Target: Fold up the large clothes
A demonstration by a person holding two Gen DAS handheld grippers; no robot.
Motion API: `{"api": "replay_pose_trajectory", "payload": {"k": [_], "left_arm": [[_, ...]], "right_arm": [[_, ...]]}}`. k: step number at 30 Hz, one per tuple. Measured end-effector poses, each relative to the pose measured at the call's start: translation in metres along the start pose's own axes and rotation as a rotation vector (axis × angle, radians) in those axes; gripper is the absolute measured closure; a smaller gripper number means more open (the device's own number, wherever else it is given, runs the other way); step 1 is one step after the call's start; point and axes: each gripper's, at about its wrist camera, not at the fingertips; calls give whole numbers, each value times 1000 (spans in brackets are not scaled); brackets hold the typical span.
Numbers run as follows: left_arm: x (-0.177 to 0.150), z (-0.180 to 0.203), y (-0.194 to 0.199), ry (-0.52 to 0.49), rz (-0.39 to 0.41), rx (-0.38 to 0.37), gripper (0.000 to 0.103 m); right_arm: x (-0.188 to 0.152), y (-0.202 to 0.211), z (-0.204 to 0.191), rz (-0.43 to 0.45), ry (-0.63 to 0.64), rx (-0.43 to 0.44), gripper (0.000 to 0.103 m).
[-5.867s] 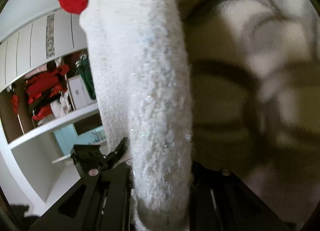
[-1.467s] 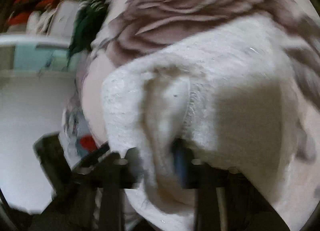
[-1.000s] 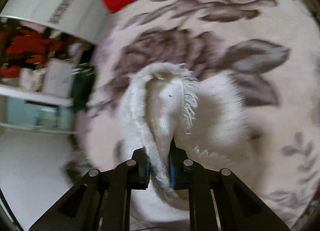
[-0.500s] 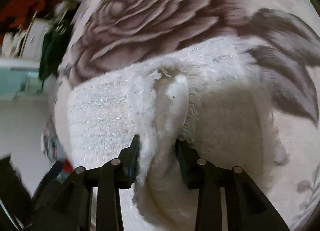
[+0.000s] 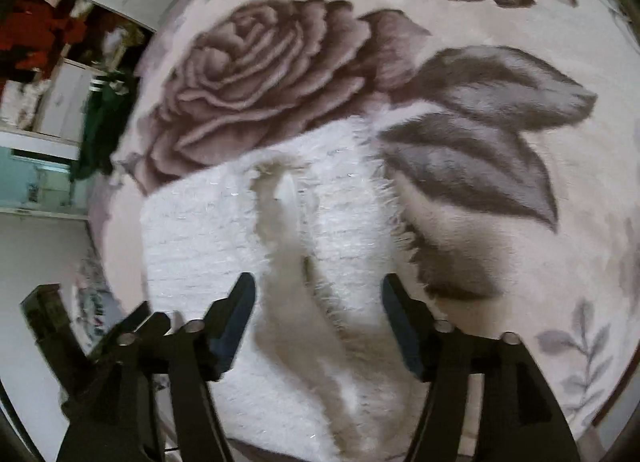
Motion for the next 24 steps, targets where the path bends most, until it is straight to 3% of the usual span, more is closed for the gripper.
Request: {"api": "replay_pose_trajectory", "payload": {"k": [2,3,5,8,10,13,16,19,23,24], "left_arm": [[-2,-4,0,23,3,5,1],[-4,-8,-3,30,-6,9,1],[-7,-15,-8,40,-30,9,1],[-10,-24,-7,66,-32,-44,1],[-12,-29,-9,82,-35,-113,1],[-15,-37,-25,127,-74,-239,1],[-15,-37,-49,148,-120,-357,1],[-11,-30,-61,118,-83,-402,5],[0,-27,-58,96,-56,-426,25],[3,-28,-54,99,-53,-439,29]], "right_arm": [[-6,-16,-10,-30,71,-40,30],[-9,-32,-15,-49,135,-142,30],[-14,-53,-14,-81,185,-213,29],[-13,-40,1,-73,132,-94,28],[-14,-23,19,-48,96,-8,25],[-12,-19,67,-40,4,50,19],[-11,-56,108,-154,-93,175,19],[-16,-109,122,-273,-152,381,19],[-12,-130,113,-238,-152,511,20],[-14,-132,108,-233,-155,551,25]]}}
Point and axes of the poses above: each gripper's, at about its wrist camera, not at the fingertips, and y roughly against the way its jaws point, z to its right, x to its top, and after that the axes turned 7 degrees about -x, right-handed
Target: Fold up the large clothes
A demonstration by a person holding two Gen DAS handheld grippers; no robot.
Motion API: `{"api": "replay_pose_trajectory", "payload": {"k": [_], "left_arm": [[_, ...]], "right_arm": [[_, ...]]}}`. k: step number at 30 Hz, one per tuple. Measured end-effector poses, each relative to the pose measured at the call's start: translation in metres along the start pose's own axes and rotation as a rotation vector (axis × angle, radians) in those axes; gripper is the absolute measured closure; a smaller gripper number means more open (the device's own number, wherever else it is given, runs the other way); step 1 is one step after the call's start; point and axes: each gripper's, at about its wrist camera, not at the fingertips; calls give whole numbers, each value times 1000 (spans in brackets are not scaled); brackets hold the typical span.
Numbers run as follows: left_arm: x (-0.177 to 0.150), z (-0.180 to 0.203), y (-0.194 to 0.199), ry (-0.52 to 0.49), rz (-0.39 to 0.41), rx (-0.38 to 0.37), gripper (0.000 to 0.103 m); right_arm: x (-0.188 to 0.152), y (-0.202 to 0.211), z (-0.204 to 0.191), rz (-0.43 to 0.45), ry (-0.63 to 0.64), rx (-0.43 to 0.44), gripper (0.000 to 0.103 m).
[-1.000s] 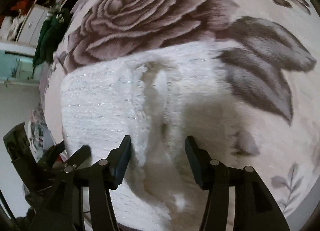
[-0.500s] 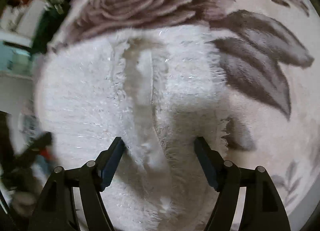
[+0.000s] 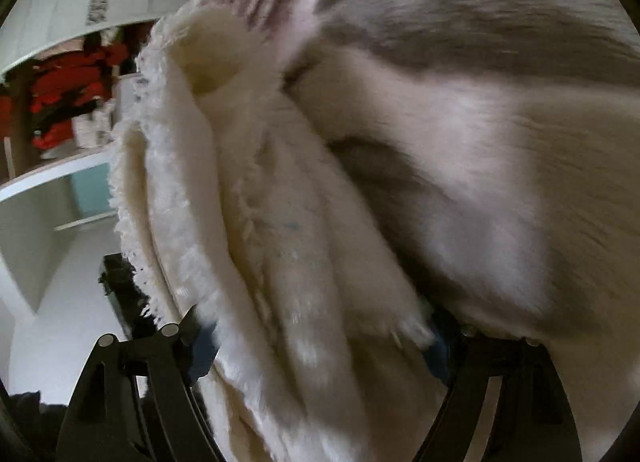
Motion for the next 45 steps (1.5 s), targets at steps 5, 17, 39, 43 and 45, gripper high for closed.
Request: {"api": "replay_pose_trajectory", "payload": {"k": [5,17,39,43,45], "left_arm": [[15,12,3,-19,-29,-3,32],[118,101,-14,-250,-137,-74,34],[312,116,-261,-369,-423,-128,26],[304,131,-241,-373,-382,-44,26],[309,144,-232,-399,-340,20,26]], "right_arm": [[-15,-1,-10,61,-58,79,51],[-10,69,-74,318,-61,147,58],[211,139,50,535,-271,56,54],[209,126,15,540,-283,-131,39],[199,132,-9,553,-278,-294,35]]}}
Point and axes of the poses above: each gripper's, at about its wrist camera, not at the fingertips, and y roughly against the way its jaws point, z to its right, x to its top, and after that the axes turned 7 degrees about -x, right-handed
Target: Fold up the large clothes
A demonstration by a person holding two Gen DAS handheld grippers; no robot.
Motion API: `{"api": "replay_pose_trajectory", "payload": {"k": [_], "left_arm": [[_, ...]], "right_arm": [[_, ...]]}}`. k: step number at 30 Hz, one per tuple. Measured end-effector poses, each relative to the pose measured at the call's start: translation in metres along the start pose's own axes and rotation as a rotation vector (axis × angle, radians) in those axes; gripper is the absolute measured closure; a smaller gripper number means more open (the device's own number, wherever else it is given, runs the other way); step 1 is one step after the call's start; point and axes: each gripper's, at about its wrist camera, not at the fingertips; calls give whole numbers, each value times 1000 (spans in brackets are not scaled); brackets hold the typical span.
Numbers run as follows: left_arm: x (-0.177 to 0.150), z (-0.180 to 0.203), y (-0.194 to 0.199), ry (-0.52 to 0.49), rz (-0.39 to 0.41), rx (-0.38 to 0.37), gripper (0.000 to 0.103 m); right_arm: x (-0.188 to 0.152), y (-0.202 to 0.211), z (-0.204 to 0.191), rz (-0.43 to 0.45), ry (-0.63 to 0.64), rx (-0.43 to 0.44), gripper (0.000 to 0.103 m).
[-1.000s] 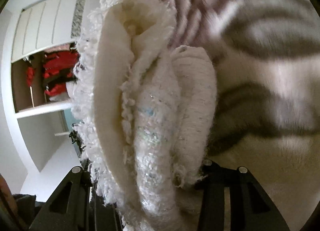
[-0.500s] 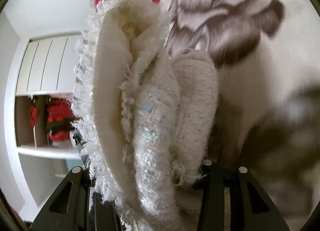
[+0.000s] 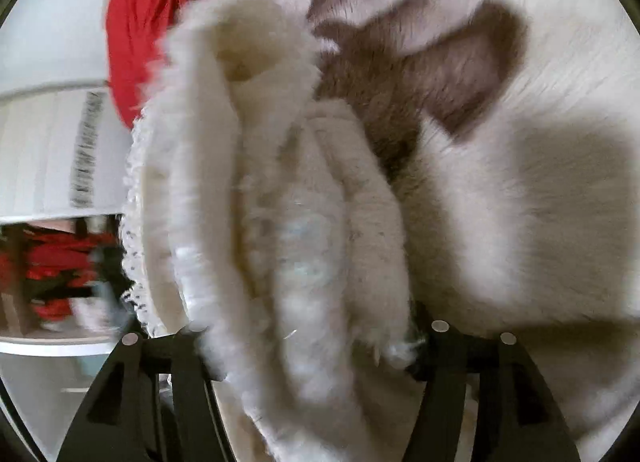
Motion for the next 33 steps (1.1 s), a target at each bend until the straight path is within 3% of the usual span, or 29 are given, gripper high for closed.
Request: {"api": "replay_pose_trajectory", "payload": {"k": [4,5,6,7,9,13,14,21,33], "left_arm": [[-21,28,24,-142,86,194,23],[-30,40,30,-198,108,262,12],[-40,53,36,-250,134,338,9],[-50,62,42,-281,161,379,9],[-65,76,53,-306,194,413,8],[-87,99,73,-311,228,471,7],[-88,104,77,-309,235,480,7],[-109,153,131,-288,280,465,7],[-203,291,289,-350,357,487,7]], "right_arm": [[-37,30,-42,133,89,-366,25],[-50,37,-50,169,101,-460,22],[-65,43,-60,205,118,-542,18],[-57,61,-62,231,130,-594,16],[-90,74,-70,280,167,-707,14],[-127,119,-69,294,183,-741,12],[-119,123,-79,301,180,-746,12],[-182,188,-120,387,176,-764,11],[-321,373,-213,538,184,-748,11]]}}
Point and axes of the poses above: each gripper's, at about its wrist camera, not at the fingertips, and y roughly against the way its jaws point, z to its right, x to its top, and after that the axes turned 7 degrees about -x, right-handed
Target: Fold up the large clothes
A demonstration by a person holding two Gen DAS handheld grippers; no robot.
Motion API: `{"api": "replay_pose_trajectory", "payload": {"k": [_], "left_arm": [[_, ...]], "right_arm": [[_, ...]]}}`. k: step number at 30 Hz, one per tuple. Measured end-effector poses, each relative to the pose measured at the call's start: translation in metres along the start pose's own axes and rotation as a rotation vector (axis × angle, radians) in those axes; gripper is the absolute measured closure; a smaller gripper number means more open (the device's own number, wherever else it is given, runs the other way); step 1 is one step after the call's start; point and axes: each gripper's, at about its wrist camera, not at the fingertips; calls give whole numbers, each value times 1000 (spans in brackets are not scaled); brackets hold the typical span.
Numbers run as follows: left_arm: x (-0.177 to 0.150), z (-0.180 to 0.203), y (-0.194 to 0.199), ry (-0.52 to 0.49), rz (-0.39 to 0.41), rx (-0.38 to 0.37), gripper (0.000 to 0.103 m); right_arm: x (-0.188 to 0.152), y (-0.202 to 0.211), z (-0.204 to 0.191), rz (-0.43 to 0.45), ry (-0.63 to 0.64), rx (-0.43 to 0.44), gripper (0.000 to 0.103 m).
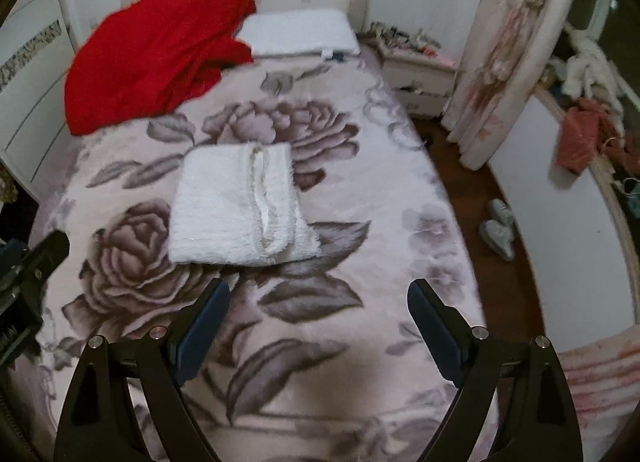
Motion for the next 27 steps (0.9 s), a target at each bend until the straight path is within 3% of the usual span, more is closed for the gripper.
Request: {"api": "replay_pose_trajectory", "payload": {"k": [6,12,18,27], "left_arm": [[3,22,112,20,66,17,7],[-2,39,188,27,54,42,7],[-7,50,235,30,45,54,7],[-15,61,279,34,90,71,7]], "right_arm": [[-12,122,36,73,-3,13,11],[-27,220,59,137,30,30,11],[-38,287,79,163,32,55,11],[-49,341,102,214,39,75,8]]}}
Point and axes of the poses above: each gripper's, at about its wrist camera, not at the fingertips, and y roughly against the way its jaws point, z to its right, x to its top, and after that the axes turned 7 degrees about -x, right-handed
